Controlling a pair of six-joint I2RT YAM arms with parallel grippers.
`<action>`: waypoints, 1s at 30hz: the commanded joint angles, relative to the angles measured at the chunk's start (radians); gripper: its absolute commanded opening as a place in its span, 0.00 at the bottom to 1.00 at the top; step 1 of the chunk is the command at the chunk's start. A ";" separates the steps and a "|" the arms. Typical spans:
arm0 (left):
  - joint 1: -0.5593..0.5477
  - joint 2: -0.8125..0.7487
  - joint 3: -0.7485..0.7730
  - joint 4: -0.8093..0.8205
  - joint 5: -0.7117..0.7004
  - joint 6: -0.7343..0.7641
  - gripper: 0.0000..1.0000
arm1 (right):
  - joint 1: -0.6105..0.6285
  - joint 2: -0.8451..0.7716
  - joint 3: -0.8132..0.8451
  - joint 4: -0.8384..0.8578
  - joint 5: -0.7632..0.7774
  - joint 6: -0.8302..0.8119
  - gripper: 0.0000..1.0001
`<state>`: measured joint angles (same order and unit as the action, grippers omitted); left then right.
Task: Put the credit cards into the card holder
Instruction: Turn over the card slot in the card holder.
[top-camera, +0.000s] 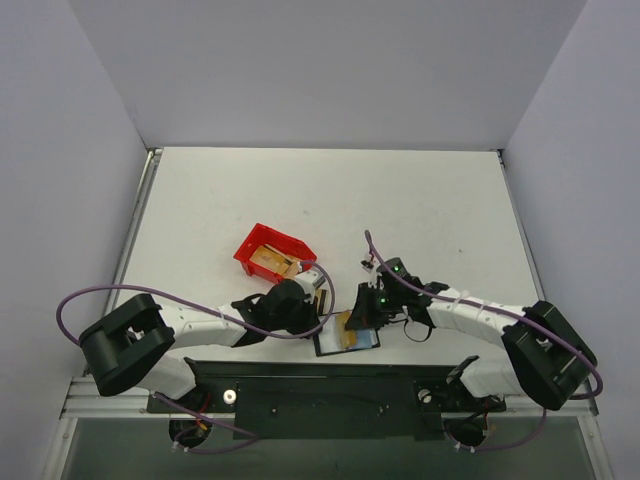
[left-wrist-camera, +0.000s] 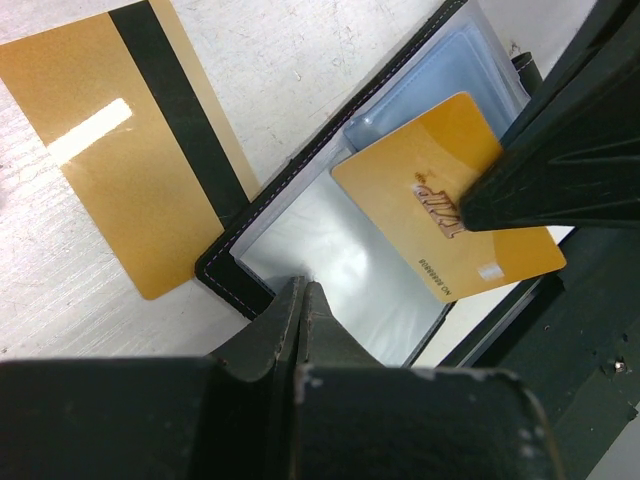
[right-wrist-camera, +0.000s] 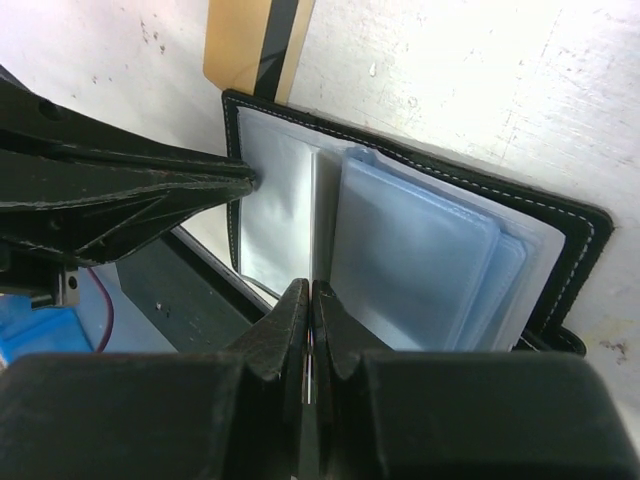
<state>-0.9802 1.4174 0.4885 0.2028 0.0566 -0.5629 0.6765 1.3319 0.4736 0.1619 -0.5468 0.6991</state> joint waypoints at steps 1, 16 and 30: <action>-0.003 -0.020 0.028 -0.026 -0.021 0.018 0.00 | 0.003 -0.143 0.010 -0.034 0.060 -0.018 0.00; -0.003 -0.066 0.183 -0.068 -0.020 0.081 0.00 | -0.104 -0.373 0.031 -0.417 0.315 -0.072 0.00; -0.077 0.098 0.222 0.049 0.060 0.061 0.00 | -0.109 -0.384 0.008 -0.403 0.306 -0.087 0.00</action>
<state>-1.0195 1.4738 0.6773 0.1749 0.0788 -0.4938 0.5755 0.9672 0.4957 -0.2214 -0.2508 0.6250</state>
